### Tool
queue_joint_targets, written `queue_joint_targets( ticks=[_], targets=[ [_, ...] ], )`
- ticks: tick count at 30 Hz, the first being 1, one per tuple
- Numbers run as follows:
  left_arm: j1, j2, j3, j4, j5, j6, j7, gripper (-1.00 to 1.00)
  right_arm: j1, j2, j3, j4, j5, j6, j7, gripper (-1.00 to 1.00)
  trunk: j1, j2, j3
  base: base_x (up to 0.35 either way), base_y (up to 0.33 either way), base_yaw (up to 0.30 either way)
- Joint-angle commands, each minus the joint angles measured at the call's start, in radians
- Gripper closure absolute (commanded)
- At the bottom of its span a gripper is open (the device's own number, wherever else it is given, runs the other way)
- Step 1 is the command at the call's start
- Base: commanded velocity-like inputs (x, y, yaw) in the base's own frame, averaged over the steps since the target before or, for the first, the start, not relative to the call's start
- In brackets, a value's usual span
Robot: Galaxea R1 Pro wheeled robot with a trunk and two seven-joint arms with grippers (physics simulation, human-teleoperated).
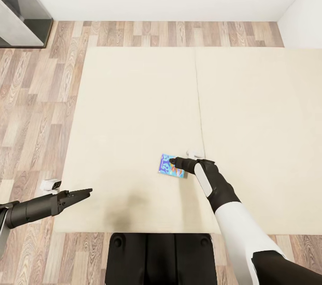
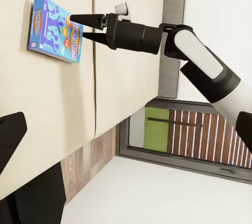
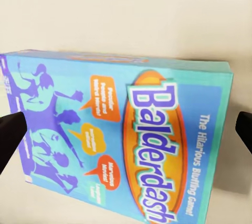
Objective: Put all the toys in the child's room - the three board games (two on the bed and one on the table), the two jigsaw puzzles on the table, and the tennis ball on the table - inside the toy box on the table in the child's room.
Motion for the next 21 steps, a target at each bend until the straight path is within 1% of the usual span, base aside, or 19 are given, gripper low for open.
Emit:
queue_joint_targets(
  ticks=[1,6,21],
  targets=[
    [0.000,0.000,0.000,0.000,-0.001,0.011,-0.004,-1.00,0.000,0.000,0.000,0.007,0.000,0.005,0.005,-1.00,0.001,-0.002,-0.001,0.000,0.000,0.000],
    [0.000,0.000,0.000,0.000,-0.001,0.011,-0.004,-1.00,0.000,-0.001,0.000,0.026,0.001,0.004,0.007,-1.00,0.001,-0.002,-0.001,0.000,0.000,0.000],
    [0.000,0.000,0.000,0.000,-0.001,0.011,-0.004,-1.00,0.000,-0.002,0.000,0.031,0.000,0.003,0.007,-1.00,0.001,-0.002,-0.001,0.000,0.000,0.000]
  ],
)
